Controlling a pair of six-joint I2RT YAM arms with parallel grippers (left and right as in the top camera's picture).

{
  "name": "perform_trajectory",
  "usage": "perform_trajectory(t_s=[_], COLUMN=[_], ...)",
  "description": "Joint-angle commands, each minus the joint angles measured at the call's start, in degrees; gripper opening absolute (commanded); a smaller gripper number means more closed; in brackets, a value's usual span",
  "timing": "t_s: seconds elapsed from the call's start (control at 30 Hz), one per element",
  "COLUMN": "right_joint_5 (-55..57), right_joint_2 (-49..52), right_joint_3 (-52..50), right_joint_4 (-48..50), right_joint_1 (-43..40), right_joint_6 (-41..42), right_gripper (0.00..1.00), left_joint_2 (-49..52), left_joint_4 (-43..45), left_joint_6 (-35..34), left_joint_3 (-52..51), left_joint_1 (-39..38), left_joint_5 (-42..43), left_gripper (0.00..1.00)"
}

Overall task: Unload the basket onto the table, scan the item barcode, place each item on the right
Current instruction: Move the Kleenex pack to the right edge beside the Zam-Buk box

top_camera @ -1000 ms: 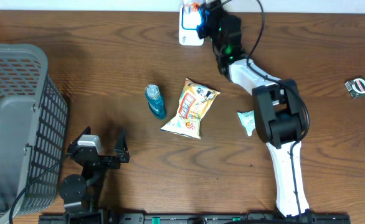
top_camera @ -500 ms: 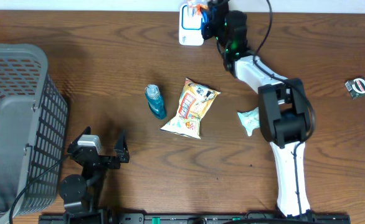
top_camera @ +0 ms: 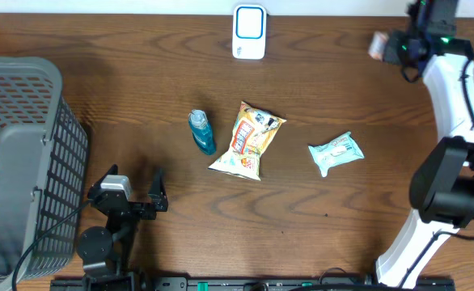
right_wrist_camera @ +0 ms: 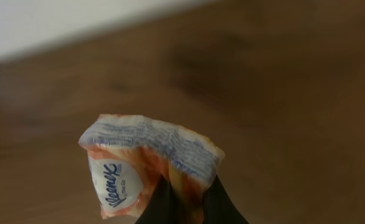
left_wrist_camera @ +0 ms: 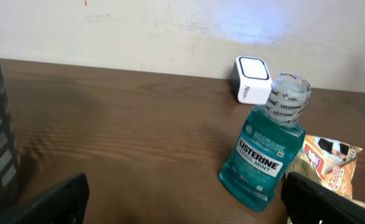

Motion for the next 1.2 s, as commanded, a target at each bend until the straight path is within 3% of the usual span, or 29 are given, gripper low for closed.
perform_trajectory(t_s=[0.0,0.23,0.4,0.57,0.63,0.73,0.97,1.17], right_joint_5=[5.77,6.47,17.14,17.75,16.57,10.69,-15.78,-20.24], right_joint_2=[5.31,7.02,6.93,3.41,0.04,-5.84,-16.7,-16.68], right_joint_3=[-2.34,-2.49,-2.49,-1.77,-1.77,-1.77,-1.79,-3.13], right_joint_4=[-1.62,-1.64,-4.02,-8.17,-10.91,-16.59,-34.56,-44.72], right_joint_1=[-3.34,-8.66,-12.07,-13.05,-12.55,-11.39,-7.28,-0.79], right_joint_6=[0.94,1.97,4.7,4.96,4.96,4.98,4.72,6.4], right_gripper=[0.01,0.01,0.02,0.83,0.99,0.99,0.99,0.99], left_joint_2=[-0.26,-0.26,-0.26,-0.26,-0.26,-0.26,-0.26,-0.26], left_joint_4=[-1.64,-1.64,-1.62,-1.62,-1.62,-1.62,-1.62,-1.62], left_joint_6=[0.5,0.48,0.48,0.5,0.48,0.5,0.5,0.5], left_joint_3=[-1.01,-1.01,-1.01,-1.01,-1.01,-1.01,-1.01,-1.01], left_joint_1=[-0.13,-0.13,-0.11,-0.13,-0.13,-0.11,-0.13,-0.13], left_joint_5=[0.94,0.94,0.94,0.94,0.94,0.94,0.94,0.94], left_gripper=[0.98,0.98,0.98,0.98,0.98,0.98,0.98,0.98])
